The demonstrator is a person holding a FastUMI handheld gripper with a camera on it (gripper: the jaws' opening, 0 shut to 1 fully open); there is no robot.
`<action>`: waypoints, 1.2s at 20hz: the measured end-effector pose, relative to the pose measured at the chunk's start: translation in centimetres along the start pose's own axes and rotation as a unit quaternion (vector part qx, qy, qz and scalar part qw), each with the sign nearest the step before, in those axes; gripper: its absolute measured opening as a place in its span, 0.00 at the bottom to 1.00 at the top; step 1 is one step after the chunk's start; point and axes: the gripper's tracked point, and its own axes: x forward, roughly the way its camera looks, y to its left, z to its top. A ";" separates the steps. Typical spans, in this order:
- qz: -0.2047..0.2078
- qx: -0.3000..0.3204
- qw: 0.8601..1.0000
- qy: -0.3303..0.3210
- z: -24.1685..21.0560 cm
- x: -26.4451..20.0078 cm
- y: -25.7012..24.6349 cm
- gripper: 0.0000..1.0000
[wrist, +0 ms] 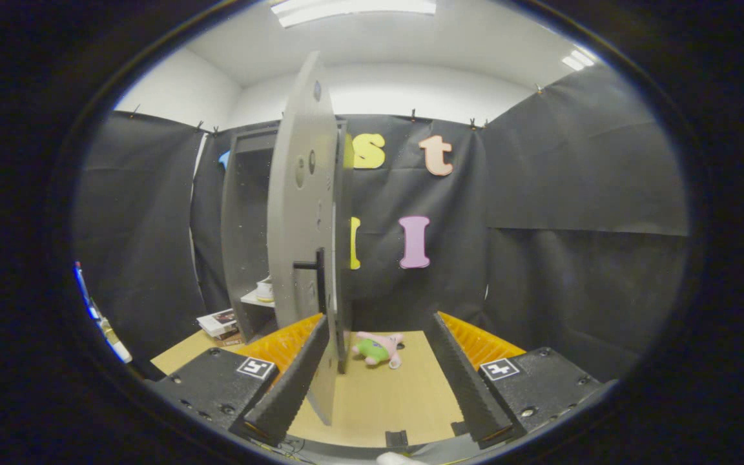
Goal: Open the shoe cabinet door, grab the shoes and put them into the shoe cabinet, then close the shoe cabinet door.
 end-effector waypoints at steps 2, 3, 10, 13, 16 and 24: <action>0.000 -0.003 1.000 0.001 0.8 1.7 -0.6 0.99; 0.004 -0.003 1.000 0.001 1.0 2.7 -0.7 0.99; 0.029 0.012 0.999 0.007 1.5 8.8 1.4 0.99; 0.051 0.019 0.998 0.012 1.8 9.6 3.5 0.99; 0.057 -0.008 0.998 0.006 2.2 9.7 3.8 0.96; 0.070 -0.012 0.997 0.012 2.4 9.1 7.2 0.92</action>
